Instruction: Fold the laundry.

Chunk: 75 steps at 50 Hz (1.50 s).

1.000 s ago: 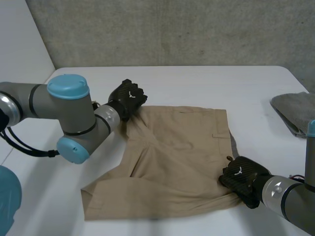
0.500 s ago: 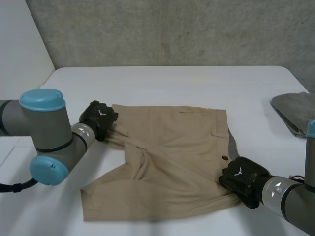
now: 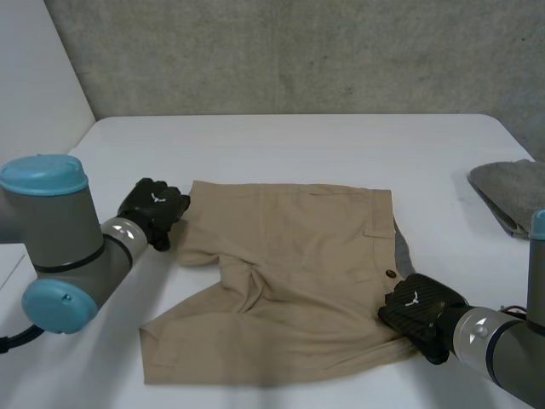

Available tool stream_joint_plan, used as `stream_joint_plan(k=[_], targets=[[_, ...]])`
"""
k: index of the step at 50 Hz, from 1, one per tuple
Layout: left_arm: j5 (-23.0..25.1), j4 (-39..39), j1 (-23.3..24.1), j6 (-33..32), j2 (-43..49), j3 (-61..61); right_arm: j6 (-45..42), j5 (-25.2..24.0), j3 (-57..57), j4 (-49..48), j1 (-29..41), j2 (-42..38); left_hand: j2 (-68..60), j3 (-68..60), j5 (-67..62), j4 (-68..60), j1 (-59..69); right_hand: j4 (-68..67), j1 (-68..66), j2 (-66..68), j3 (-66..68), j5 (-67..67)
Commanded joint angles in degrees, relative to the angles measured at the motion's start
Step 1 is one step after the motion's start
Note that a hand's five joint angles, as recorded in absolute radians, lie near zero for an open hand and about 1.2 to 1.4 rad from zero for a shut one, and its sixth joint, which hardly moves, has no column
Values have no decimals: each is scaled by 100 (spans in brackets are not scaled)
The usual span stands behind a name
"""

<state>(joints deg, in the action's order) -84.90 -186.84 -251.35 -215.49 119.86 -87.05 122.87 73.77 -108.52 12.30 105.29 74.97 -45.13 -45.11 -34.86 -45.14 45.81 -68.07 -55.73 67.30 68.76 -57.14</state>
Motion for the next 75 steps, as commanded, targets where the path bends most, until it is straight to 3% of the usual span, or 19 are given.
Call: stream_joint_plan(k=[1, 6, 23, 28, 36, 46, 50, 56, 69, 75], targets=[[26, -28, -107, -46, 186, -40, 0, -3, -28, 0, 9, 0, -576, -577, -602, -574, 507, -1193, -2427, 1270, 1124, -1286], [26, -10, -177, -55, 222, -40, 0, -3, -28, 0, 9, 0, -3485, -3486, -3511, -3483, 3417, -1193, -2427, 1270, 1124, -1286], [-35, -2, -213, -196, 169, -321, 0, 5, -28, 0, 17, 0, -3487, -3489, -3514, -3486, 3419, -1193, -2427, 1270, 1124, -1286], [-122, -1, -213, -266, 152, -391, 0, 5, -28, 0, 17, 9, 356, 355, 330, 357, -424, -1193, -2427, 1270, 1124, -1286], [-720, -45, -186, 14, -786, -610, 254, -3, 33, -35, 17, 17, 1119, 1118, 1093, 1121, -1187, -1193, -2427, 1270, 1124, -1286], [-616, 138, 59, 1227, -2721, -1569, 1054, -293, 218, -114, 0, 53, 1002, 1000, 975, 1003, -1070, -1193, -2427, 1270, 1124, -1286], [-422, 911, 499, 1386, -3091, -1903, 1160, -320, 244, -158, -9, 53, 885, 883, 858, 886, -953, -1193, -2427, 1270, 1124, -1286], [-343, 1853, 772, 1483, -3092, -2342, 1160, -320, 226, -167, 0, 53, 532, 530, 505, 533, -600, -1193, -2427, 1270, 1124, -1286], [-387, 1115, 1018, 1518, -2187, -2668, 1160, -329, 218, -176, -18, 61, -7, -8, -33, -5, -61, -1193, -2427, 1270, 1124, -1286], [-387, 860, 1044, 1518, -1984, -2659, 1160, -320, 209, -176, -18, 61, -2327, -2329, -2354, -2326, 2259, -1193, -2427, 1270, 1124, -1286]])
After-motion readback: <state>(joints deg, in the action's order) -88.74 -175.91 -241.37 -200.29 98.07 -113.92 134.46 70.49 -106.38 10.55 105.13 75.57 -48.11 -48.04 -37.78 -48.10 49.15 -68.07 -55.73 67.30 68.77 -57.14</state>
